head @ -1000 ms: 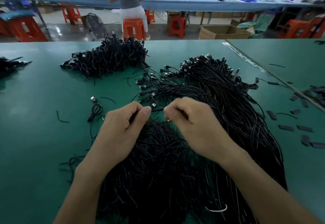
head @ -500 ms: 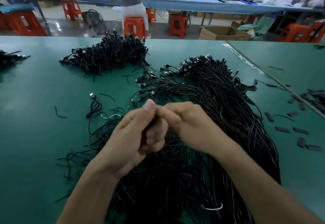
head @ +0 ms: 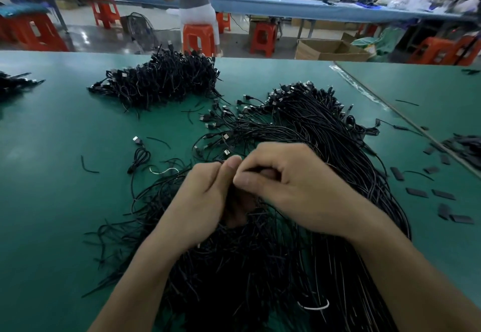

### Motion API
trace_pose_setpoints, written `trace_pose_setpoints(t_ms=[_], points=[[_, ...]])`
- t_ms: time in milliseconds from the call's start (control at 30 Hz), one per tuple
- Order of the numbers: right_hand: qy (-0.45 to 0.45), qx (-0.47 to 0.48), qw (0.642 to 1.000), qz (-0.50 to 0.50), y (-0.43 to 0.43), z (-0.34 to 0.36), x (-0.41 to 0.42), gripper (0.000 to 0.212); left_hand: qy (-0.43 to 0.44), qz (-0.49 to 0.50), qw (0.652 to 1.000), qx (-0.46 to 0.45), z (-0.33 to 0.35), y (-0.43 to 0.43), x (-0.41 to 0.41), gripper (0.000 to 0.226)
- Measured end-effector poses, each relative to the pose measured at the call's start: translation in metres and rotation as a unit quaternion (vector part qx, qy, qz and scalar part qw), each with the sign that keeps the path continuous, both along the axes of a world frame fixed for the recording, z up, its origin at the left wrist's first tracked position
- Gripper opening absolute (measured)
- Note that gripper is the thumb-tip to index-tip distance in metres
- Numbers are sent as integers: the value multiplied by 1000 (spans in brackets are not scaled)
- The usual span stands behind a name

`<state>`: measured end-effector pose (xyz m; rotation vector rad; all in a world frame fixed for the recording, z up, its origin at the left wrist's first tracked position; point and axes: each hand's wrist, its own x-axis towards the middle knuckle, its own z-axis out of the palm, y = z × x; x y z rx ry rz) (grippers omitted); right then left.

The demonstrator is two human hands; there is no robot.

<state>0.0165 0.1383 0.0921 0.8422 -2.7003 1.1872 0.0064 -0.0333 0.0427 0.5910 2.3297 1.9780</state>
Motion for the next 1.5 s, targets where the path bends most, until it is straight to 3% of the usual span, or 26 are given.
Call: trace_pose_setpoints(t_ms=[167, 300, 400, 533, 633, 733, 800, 833, 900, 1033, 1133, 1233, 1333, 1433, 1500], points=[[45, -80, 994, -50, 0, 1, -11, 7, -108, -43, 992, 57, 4, 2, 9, 67], [-1, -118, 991, -62, -10, -11, -14, 20, -232, -176, 933, 209, 12, -6, 8, 59], [-26, -77, 995, -65, -12, -18, -11, 25, -235, -190, 895, 329, 15, -11, 4, 45], [-52, 67, 996, -42, -14, -22, 0, 34, -184, -77, 871, 449, 13, -7, -3, 52], [-23, 149, 989, -11, -16, -19, 10, 41, -90, 10, 910, 405, 4, -6, -8, 45], [-12, 137, 991, 3, -14, -10, 13, 35, 34, 112, 975, 187, -5, -2, -7, 38], [7, 100, 995, -7, -9, -4, 10, 27, 37, 70, 996, 49, -5, 1, -2, 39], [21, 81, 996, -18, -5, -2, 7, 22, -3, 28, 999, 28, -2, 3, 2, 48], [44, 53, 997, -33, 2, 2, 2, 18, -104, -49, 992, 51, 4, 5, 7, 58], [73, -18, 996, -48, 5, 0, -5, 23, -180, -93, 978, 54, 7, -2, 10, 64], [42, -25, 996, -71, 2, -12, -7, 27, -231, -153, 935, 220, 13, -11, 8, 58], [-35, 19, 996, -78, -1, -25, -1, 30, -211, -170, 899, 344, 15, -17, 4, 51], [-65, 116, 990, -44, -8, -30, 9, 29, -181, -106, 878, 430, 13, -11, 2, 51], [-86, 143, 986, 3, -15, -25, 19, 29, -110, -40, 903, 414, 7, -1, -1, 45], [-62, 185, 981, 19, -16, -18, 24, 28, -31, 10, 947, 321, 1, 3, -1, 40]])
